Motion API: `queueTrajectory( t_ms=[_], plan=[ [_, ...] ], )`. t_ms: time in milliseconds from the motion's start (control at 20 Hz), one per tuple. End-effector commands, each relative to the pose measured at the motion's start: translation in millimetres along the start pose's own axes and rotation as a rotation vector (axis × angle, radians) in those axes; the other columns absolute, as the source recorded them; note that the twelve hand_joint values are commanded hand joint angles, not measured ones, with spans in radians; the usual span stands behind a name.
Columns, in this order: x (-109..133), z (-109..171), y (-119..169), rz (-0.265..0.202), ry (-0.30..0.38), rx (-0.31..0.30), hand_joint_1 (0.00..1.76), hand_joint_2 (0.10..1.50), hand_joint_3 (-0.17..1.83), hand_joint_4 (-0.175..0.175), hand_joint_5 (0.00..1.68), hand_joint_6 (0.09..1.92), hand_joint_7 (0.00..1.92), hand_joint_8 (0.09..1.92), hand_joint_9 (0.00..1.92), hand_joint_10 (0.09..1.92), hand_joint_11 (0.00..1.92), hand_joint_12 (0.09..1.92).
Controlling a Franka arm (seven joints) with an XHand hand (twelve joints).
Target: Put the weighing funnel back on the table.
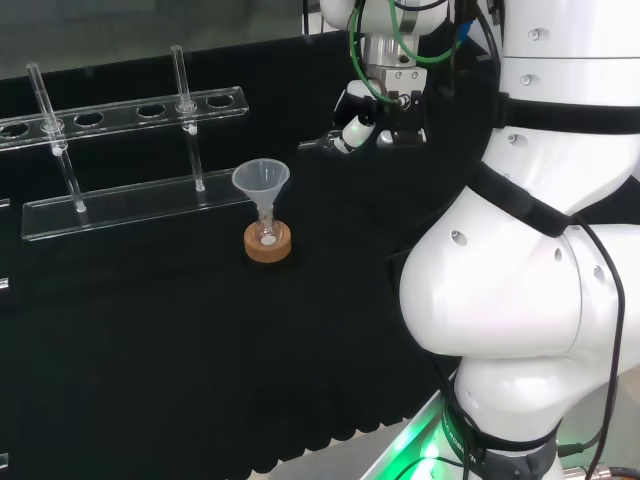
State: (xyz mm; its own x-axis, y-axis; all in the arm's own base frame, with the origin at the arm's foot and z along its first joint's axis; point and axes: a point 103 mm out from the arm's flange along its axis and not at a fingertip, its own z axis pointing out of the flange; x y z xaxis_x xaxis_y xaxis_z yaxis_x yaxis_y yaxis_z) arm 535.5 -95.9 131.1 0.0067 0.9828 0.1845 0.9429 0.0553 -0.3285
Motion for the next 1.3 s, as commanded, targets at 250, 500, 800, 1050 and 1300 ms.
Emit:
queueTrajectory(
  t_ms=[250,500,800,1050,1300],
  plan=[
    [-4,23,16,-0.024,-0.011,0.047,1.11,0.70,0.60,0.175,1.23,0.73,0.62,0.64,0.96,0.31,0.74,1.08],
    [-1,37,26,-0.039,-0.010,0.064,1.11,0.70,0.60,0.175,1.23,0.73,0.62,0.64,0.96,0.31,0.74,1.08],
    [3,44,32,-0.043,-0.019,0.073,1.11,0.70,0.60,0.175,1.23,0.73,0.62,0.64,0.96,0.31,0.74,1.08],
    [3,48,34,-0.043,-0.019,0.089,1.11,0.70,0.60,0.175,1.23,0.73,0.62,0.64,0.96,0.31,0.74,1.08],
    [3,54,37,-0.043,-0.025,0.094,1.11,0.70,0.60,0.175,1.23,0.73,0.62,0.64,0.95,0.31,0.74,1.08]
  ],
)
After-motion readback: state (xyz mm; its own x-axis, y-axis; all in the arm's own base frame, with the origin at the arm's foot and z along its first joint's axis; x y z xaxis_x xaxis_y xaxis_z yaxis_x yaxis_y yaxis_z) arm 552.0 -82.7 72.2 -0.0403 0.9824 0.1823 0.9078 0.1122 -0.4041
